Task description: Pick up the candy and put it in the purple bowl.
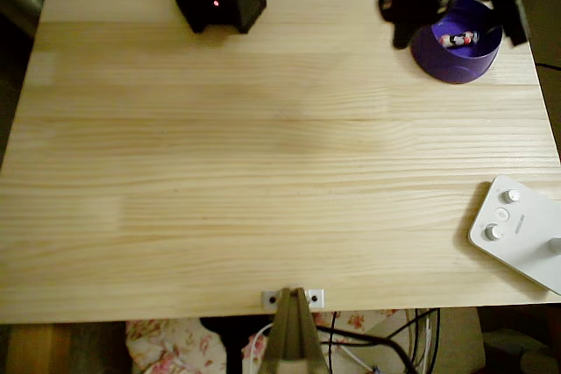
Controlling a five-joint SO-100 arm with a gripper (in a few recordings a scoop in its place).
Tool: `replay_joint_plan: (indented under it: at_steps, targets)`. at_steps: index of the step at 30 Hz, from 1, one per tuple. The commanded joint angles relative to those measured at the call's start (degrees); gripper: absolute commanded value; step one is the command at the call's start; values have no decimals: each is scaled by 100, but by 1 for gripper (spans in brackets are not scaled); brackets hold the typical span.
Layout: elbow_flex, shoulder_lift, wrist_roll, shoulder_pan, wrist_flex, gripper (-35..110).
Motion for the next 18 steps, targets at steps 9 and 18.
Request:
replay_joint_plan:
  at_steps: [9,18]
  targets:
    - [1969,2479,-527,2171,-545,-1]
    - [3964,4148,-1020,4649,-1644,-1]
